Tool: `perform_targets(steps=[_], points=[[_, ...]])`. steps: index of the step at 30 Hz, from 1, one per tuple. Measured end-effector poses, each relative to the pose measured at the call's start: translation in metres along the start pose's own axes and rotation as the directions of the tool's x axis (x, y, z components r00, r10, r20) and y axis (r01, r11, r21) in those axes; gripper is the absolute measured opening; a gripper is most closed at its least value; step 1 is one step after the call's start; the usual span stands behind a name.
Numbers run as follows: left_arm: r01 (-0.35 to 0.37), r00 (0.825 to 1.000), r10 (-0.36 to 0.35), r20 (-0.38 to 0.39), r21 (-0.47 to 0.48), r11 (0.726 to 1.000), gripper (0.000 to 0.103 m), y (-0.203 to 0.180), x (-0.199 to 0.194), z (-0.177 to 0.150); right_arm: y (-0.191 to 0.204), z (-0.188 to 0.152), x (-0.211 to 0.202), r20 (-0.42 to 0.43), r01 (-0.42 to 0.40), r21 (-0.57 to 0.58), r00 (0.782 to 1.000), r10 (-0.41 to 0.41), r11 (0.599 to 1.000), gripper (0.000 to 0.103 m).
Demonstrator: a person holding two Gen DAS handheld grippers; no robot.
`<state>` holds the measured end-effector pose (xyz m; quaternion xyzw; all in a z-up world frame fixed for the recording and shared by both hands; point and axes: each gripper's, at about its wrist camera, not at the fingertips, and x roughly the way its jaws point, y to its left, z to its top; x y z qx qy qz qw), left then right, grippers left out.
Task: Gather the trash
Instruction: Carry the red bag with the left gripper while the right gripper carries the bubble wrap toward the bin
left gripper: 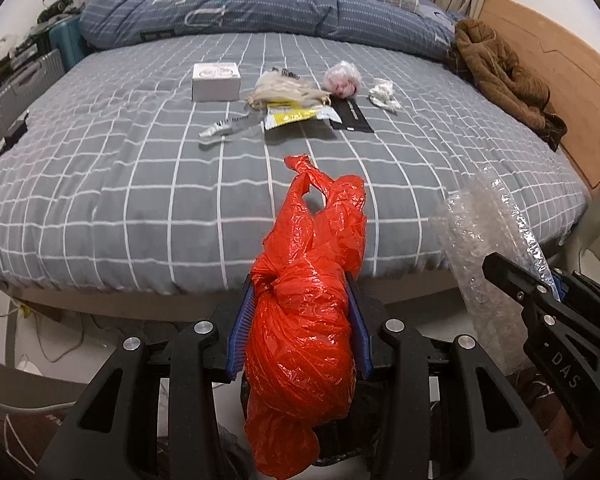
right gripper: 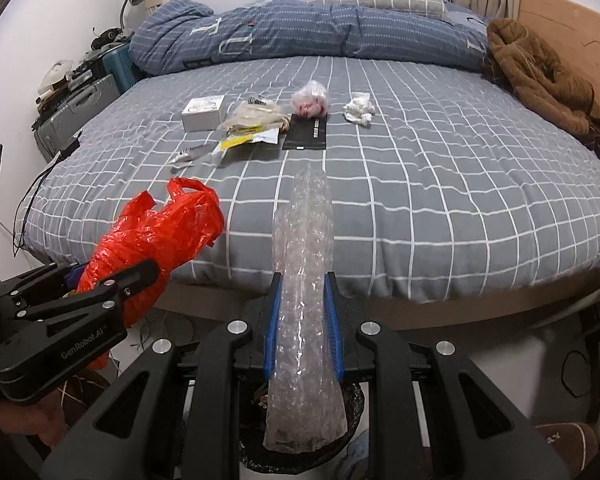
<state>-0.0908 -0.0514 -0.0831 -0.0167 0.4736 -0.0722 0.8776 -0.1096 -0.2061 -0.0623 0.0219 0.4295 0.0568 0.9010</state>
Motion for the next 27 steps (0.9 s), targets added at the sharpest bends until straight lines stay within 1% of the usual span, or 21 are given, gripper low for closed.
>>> perform_targets(steps=[9,19,23,27], points=[[0.0,0.999,0.0,-0.036,-0.001,1.0,0.041,-0.002,0.002,-0.021,0.002,-0.02,0.002,-0.04,0.005,0.006,0.999,-0.004,1.0,0.019],[-0.002,0.996,0.0,-0.091,-0.013,1.0,0.041,-0.001,0.001,-0.055,0.004,-0.045,0.002,-0.084,0.005,0.001,0.996,-0.005,1.0,0.019],[0.003,0.993,-0.005,-0.114,-0.011,1.0,0.041,-0.001,0.009,-0.065,0.003,-0.054,0.007,-0.095,0.008,-0.008,0.995,-0.009,1.0,0.019],[-0.006,0.99,0.003,-0.143,-0.018,1.0,0.04,0.003,0.026,-0.072,0.0,-0.063,0.024,-0.136,0.023,-0.008,0.99,-0.024,1.0,0.019]])
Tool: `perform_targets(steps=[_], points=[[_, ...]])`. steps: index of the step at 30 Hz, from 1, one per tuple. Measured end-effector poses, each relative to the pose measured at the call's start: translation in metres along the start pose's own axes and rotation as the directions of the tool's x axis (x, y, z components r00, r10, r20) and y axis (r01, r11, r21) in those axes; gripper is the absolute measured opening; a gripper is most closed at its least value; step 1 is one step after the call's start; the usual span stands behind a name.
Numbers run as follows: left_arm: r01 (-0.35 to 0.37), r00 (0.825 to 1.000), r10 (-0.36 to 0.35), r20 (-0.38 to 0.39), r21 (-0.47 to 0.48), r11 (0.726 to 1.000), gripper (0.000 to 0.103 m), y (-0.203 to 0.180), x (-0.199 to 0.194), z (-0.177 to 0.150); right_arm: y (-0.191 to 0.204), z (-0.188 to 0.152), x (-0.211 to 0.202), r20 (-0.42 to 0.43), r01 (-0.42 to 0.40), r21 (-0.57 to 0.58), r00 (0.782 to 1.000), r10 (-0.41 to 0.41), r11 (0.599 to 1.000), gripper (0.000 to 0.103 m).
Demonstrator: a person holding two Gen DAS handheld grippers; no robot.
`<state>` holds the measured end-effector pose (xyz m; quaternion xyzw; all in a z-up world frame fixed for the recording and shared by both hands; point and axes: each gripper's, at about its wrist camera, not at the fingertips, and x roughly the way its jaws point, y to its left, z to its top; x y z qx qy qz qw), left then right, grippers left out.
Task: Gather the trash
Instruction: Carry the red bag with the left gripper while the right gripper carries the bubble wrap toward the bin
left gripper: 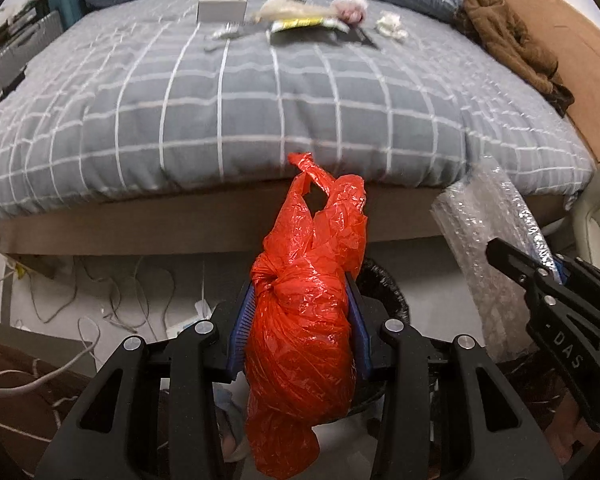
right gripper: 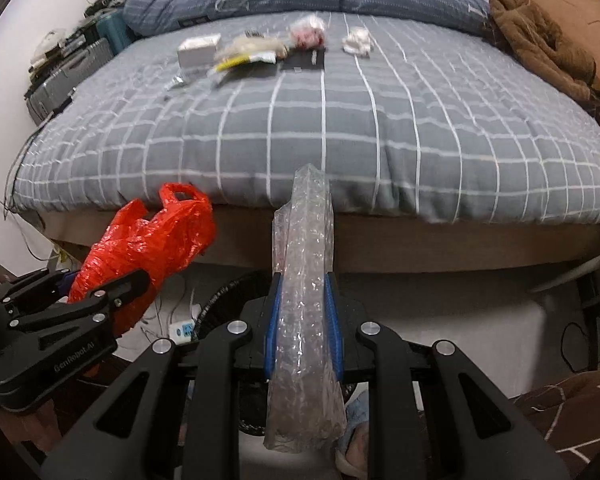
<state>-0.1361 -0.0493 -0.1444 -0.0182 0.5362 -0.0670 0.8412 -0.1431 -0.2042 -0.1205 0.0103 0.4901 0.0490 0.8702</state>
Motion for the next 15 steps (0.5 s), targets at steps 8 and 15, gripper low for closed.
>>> perform_targets(steps=[8,15], points=[[0.009,0.999,-0.009,-0.046,-0.006,1.0,0.04,0.001,0.031,-0.004,-0.004,-0.006,0.035,-0.088,-0.005,0.021,0.996,0.007,1.0,0.019],[-0.008,0.995,0.007,-0.095,-0.008,1.0,0.04,0.0,0.058,-0.007,-0.011,-0.013,0.059,-0.143,0.006,0.038,0.99,-0.001,0.999,0.019]])
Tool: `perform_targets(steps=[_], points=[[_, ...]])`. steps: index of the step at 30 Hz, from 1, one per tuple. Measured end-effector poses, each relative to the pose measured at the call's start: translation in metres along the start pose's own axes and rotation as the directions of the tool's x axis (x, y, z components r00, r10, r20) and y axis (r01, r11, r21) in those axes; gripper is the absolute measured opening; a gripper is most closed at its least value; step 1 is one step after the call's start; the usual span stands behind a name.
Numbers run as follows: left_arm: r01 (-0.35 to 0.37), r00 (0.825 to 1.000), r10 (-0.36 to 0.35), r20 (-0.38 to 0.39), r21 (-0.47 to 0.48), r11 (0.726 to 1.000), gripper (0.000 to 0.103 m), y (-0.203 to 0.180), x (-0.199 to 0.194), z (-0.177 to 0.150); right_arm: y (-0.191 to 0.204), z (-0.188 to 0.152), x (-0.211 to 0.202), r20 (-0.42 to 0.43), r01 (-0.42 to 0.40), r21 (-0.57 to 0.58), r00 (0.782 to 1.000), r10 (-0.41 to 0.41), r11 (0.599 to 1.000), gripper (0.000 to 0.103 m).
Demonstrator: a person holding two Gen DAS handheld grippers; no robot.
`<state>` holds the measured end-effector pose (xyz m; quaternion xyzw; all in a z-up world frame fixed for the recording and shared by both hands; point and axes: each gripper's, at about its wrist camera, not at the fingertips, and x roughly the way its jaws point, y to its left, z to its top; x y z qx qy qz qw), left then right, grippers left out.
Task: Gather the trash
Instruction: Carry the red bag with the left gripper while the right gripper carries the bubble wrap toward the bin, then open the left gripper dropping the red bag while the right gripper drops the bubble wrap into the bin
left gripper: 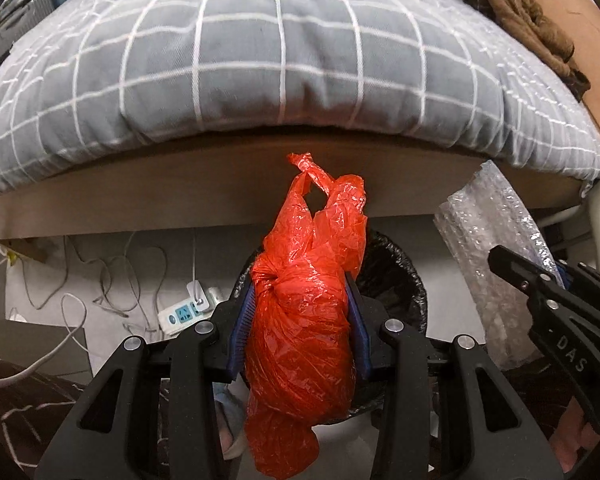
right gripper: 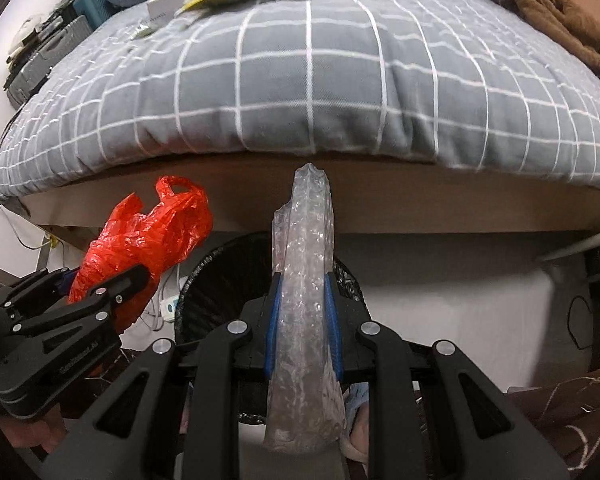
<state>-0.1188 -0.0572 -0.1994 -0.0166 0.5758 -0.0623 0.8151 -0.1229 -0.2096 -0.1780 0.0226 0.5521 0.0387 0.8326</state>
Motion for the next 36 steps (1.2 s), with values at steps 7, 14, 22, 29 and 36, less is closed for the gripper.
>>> perform_targets(steps=[7,14,22,29,36], points=[[-0.002,1.0,0.002,-0.02,0.018,1.0,0.04,-0.012,0.017,-0.004,-0.02,-0.009,0.006,-0.02,0.023,0.029,1.0,-0.023,0.999,0.019],[0.019,0.999,-0.018,-0.041,0.041,0.999,0.04,-0.031,0.035,-0.002,-0.041,-0.018,0.013,-0.046,0.068,0.059,0.997,-0.065,0.996,0.019],[0.008,0.999,-0.005,-0.05,0.069,0.998,0.04,-0.037,0.054,-0.007,-0.053,-0.028,0.026,-0.09,0.092,0.082,0.992,-0.084,0.992,0.019],[-0.021,0.998,0.026,-0.054,0.086,0.996,0.044,-0.031,0.07,-0.017,-0.044,-0.027,0.035,-0.111,0.098,0.08,0.99,-0.089,0.992,0.019],[-0.048,0.998,0.052,-0.034,0.106,0.993,0.075,-0.023,0.072,-0.023,-0.04,-0.028,0.04,-0.123,0.081,0.078,0.99,-0.071,0.994,0.019]])
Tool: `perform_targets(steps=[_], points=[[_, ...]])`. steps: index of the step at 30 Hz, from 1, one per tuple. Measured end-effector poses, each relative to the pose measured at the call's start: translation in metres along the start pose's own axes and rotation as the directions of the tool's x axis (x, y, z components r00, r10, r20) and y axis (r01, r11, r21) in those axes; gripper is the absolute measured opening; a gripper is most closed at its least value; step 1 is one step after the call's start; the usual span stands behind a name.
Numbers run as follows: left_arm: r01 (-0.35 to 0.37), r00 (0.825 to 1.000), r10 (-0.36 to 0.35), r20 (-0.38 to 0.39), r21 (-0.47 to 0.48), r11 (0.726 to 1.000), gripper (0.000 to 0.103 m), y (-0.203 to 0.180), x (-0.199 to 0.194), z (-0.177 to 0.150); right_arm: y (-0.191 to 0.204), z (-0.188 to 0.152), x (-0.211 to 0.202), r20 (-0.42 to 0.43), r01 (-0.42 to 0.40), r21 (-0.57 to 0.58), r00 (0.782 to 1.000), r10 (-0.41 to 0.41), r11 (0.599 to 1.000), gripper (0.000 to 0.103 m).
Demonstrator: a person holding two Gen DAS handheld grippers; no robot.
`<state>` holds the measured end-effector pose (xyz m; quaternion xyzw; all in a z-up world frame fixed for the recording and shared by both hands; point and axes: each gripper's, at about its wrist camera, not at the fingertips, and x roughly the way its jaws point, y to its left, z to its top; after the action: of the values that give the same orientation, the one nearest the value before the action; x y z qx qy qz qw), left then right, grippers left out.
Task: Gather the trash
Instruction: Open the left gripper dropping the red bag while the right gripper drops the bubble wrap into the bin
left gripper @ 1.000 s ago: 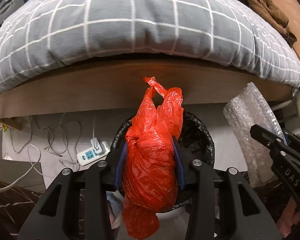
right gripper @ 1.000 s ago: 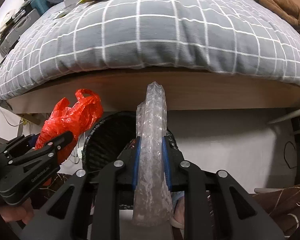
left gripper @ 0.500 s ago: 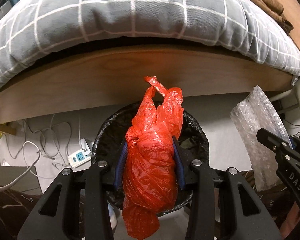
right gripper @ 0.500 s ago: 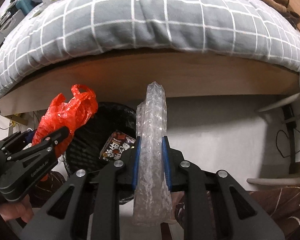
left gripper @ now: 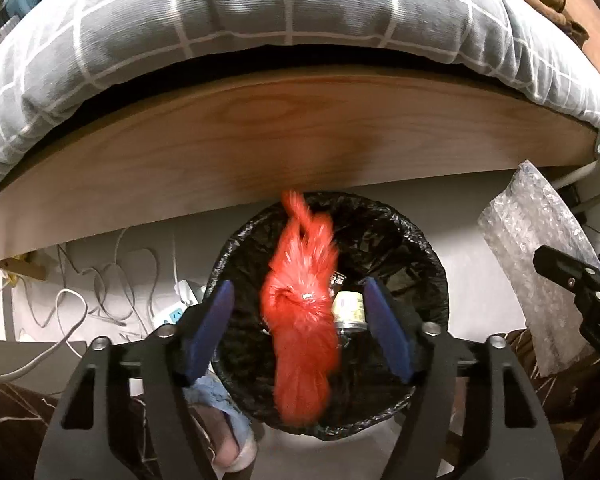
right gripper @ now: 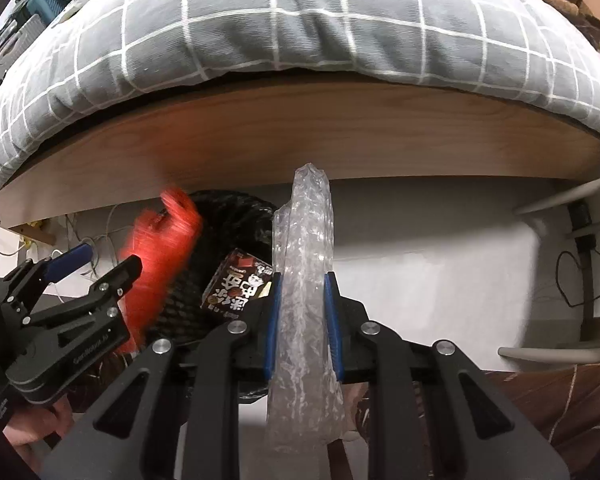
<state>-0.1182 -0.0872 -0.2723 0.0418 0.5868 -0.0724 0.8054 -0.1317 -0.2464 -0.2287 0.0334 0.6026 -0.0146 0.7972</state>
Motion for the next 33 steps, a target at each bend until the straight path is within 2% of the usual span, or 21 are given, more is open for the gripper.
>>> perform_targets(steps=[3,9,17,21,22,25,27,28,33], points=[[-0.009,1.0,0.009,0.005,-0.014,1.0,0.085,0.013,-0.002,-0.003,0.011,0.0,0.003,-0.006,-0.007,-0.016,1.0,0.007,1.0,0.019],[-0.036,0.999,0.037,0.012,-0.08,0.996,0.096,0.05,-0.009,-0.013,0.041,0.002,0.008,-0.021,-0.027,-0.059,0.999,0.026,0.998,0.019],[-0.09,0.995,0.094,0.02,-0.166,0.982,0.097,0.092,-0.02,-0.024,0.077,0.004,0.01,-0.023,-0.048,-0.128,0.999,0.045,0.991,0.019],[-0.11,0.993,0.115,0.016,-0.185,0.977,0.097,0.099,-0.022,-0.025,0.087,0.003,0.007,-0.017,-0.045,-0.159,0.999,0.043,0.986,0.025],[-0.112,0.993,0.118,0.019,-0.183,0.977,0.097,0.099,-0.024,-0.024,0.089,0.003,0.007,-0.017,-0.046,-0.168,0.999,0.044,0.985,0.028],[-0.127,0.991,0.133,0.028,-0.166,0.978,0.097,0.1,-0.028,-0.02,0.091,0.002,0.004,-0.004,-0.04,-0.183,0.999,0.04,0.982,0.042],[-0.125,0.99,0.133,0.039,-0.171,0.977,0.097,0.1,-0.032,-0.017,0.092,0.002,0.002,0.018,-0.028,-0.187,0.999,0.032,0.982,0.055],[-0.122,0.99,0.132,0.044,-0.172,0.977,0.097,0.101,-0.034,-0.016,0.092,0.003,-0.001,0.029,-0.025,-0.187,0.999,0.031,0.982,0.057],[-0.127,0.986,0.142,0.091,-0.157,0.979,0.097,0.097,-0.052,-0.008,0.084,0.011,-0.025,0.116,-0.003,-0.174,0.993,0.024,0.985,0.079]])
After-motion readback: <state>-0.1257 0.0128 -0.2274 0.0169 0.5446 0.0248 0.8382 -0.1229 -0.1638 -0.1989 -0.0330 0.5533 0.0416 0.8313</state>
